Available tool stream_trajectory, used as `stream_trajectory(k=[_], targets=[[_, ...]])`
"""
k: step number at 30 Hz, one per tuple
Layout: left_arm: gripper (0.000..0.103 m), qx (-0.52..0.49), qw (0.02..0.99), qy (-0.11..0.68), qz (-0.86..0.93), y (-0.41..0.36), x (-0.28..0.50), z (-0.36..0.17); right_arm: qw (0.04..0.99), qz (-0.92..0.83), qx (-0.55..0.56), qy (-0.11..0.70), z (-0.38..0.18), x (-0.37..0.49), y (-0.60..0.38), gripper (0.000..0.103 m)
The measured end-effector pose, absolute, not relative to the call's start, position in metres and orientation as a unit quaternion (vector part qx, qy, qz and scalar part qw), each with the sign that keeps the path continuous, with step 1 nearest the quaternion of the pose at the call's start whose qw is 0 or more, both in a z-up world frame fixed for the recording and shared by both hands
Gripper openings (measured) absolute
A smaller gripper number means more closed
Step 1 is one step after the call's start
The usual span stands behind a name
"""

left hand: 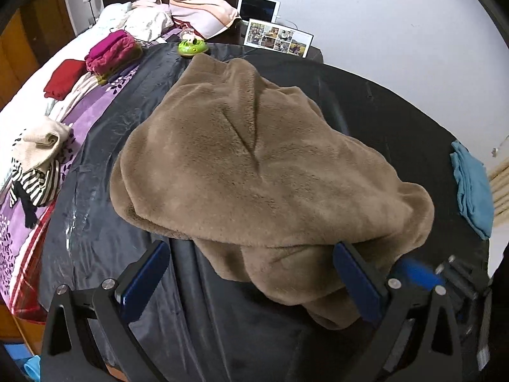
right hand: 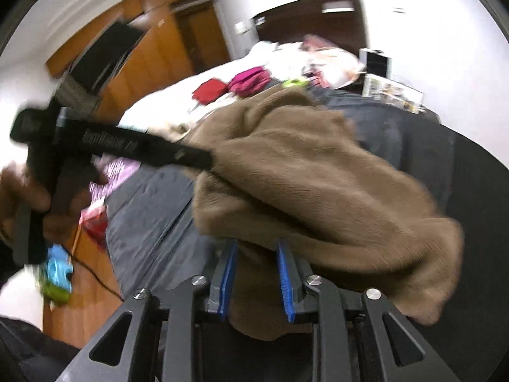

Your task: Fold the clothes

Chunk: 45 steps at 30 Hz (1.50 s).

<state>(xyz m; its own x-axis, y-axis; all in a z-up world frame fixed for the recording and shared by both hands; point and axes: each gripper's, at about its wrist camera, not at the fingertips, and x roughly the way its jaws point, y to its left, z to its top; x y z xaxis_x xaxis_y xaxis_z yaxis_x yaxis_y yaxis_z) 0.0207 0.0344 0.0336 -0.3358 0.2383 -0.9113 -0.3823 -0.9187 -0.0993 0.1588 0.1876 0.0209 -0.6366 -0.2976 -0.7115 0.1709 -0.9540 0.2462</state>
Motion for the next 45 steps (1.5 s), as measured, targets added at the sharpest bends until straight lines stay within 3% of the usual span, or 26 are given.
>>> stream_trajectory(k=[1,2,3,9,13,19,22,24,26,29,36,45], targets=[[0.103,-0.545,0.19,0.066,0.814,0.035,0.02,0.033,0.113,-0.905,0.401,-0.092,0.022,0.163,0.2,0.059],[0.103,-0.545,0.189,0.066,0.814,0.036,0.019,0.033,0.094,-0.907,0.395,-0.108,0.022,0.165,0.213,0.081],[0.103,-0.546,0.189,0.066,0.814,0.037,0.019,0.033,0.07,-0.91,0.388,-0.128,0.022,0.168,0.23,0.084],[0.103,-0.545,0.19,0.07,0.813,0.041,0.02,0.034,-0.007,-0.882,0.392,-0.26,-0.001,0.173,0.318,0.084],[0.103,-0.55,0.185,0.074,0.811,0.038,0.016,0.031,0.006,-0.848,0.407,-0.339,-0.031,0.157,0.358,0.084],[0.103,-0.553,0.182,0.082,0.809,0.039,0.005,0.031,0.059,-0.816,0.423,-0.389,-0.062,0.119,0.369,0.083],[0.103,-0.551,0.186,0.085,0.809,0.041,-0.002,0.031,0.093,-0.8,0.435,-0.403,-0.073,0.102,0.356,0.072],[0.103,-0.552,0.187,0.086,0.808,0.042,-0.008,0.031,0.116,-0.788,0.443,-0.412,-0.079,0.092,0.348,0.05],[0.103,-0.552,0.188,0.087,0.808,0.042,-0.014,0.03,0.133,-0.781,0.447,-0.414,-0.082,0.089,0.339,0.037],[0.103,-0.549,0.189,0.088,0.809,0.043,-0.026,0.03,0.153,-0.779,0.45,-0.41,-0.081,0.089,0.326,0.03],[0.103,-0.54,0.191,0.078,0.816,0.052,-0.064,0.038,0.16,-0.811,0.436,-0.356,-0.041,0.11,0.287,0.021],[0.103,-0.555,0.276,0.083,0.781,0.08,-0.045,0.038,0.142,-0.867,0.429,-0.209,0.005,0.127,0.219,0.021]])
